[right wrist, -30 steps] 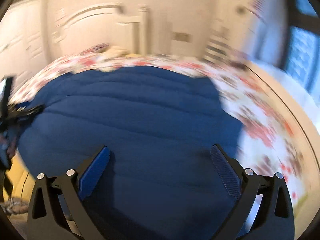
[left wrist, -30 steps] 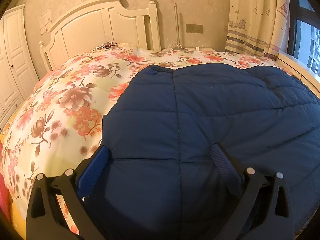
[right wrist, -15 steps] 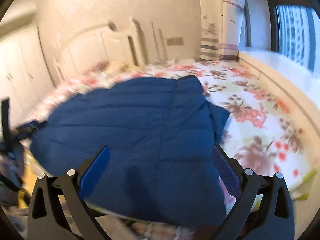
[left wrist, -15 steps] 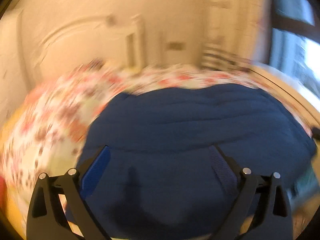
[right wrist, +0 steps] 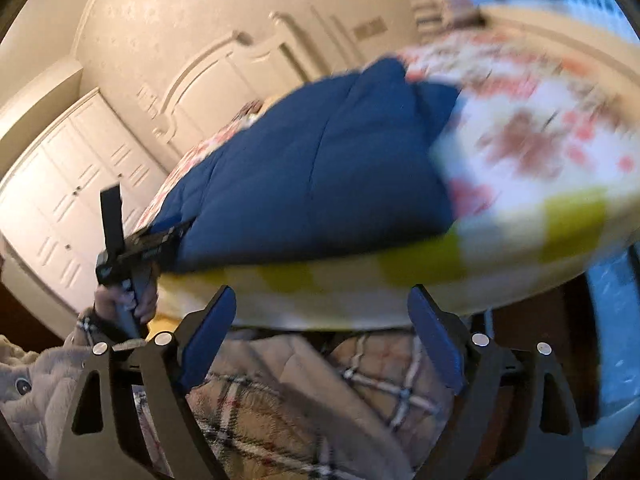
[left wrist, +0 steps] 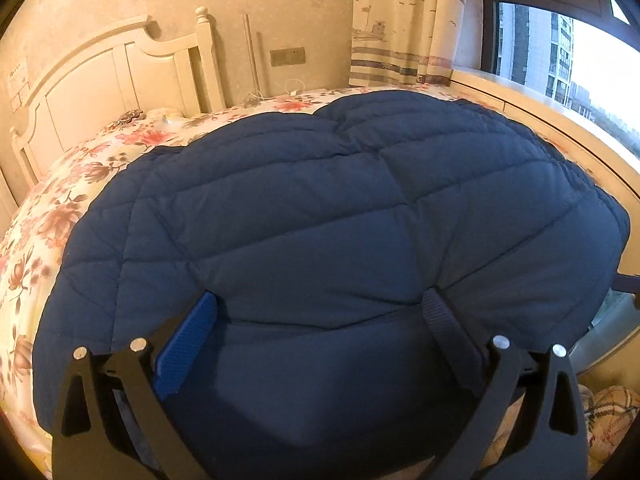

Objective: Fold large clothes
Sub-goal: 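Press the folded jacket flat with the left gripper while the right gripper regrasps its edge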

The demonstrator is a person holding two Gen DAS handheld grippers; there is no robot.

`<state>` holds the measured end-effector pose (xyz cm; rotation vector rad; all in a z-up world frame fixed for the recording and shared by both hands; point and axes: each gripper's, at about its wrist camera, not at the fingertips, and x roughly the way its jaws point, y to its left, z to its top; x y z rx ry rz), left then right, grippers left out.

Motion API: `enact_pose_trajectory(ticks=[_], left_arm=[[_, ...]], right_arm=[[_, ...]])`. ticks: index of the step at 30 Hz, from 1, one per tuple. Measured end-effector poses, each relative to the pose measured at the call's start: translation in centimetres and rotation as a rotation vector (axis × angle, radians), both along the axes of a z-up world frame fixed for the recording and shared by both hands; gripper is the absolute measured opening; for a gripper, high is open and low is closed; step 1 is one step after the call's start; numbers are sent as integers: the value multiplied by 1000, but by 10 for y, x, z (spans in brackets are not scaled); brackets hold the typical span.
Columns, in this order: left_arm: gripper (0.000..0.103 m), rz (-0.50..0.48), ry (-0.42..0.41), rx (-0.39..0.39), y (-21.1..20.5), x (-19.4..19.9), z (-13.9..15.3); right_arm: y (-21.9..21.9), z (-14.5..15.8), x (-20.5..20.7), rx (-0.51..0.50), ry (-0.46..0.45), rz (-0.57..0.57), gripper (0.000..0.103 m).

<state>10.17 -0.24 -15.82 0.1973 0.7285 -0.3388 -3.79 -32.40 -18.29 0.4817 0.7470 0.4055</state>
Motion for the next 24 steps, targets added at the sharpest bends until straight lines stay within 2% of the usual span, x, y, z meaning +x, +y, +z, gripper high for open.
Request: enact_pose_trajectory(ticks=[4, 8, 14, 16, 18, 19, 21, 23, 24], left_arm=[[101, -4, 6, -15, 5, 3, 0], [101, -5, 4, -29, 8, 2, -2], [101, -12, 1, -39, 10, 3, -4], [101, -14, -1, -37, 10, 3, -4], [101, -14, 3, -35, 10, 3, -4], [101, -13, 11, -34, 10, 3, -2], [100, -4, 64, -50, 11, 7, 8], [100, -27, 110, -139, 15, 14, 28], [100, -23, 105, -152, 16, 19, 36]], right_arm=[[10, 10, 11, 13, -62, -37, 72], [2, 4, 31, 137, -29, -89, 75], [-6, 8, 58, 188, -4, -222, 82], [4, 18, 71, 127, 19, -319, 92], [24, 29, 88, 51, -22, -315, 93], [27, 32, 91, 28, -36, -335, 91], [26, 36, 90, 27, -63, -371, 57], [22, 41, 81, 43, -111, -370, 47], [24, 43, 76, 35, -131, -373, 46]])
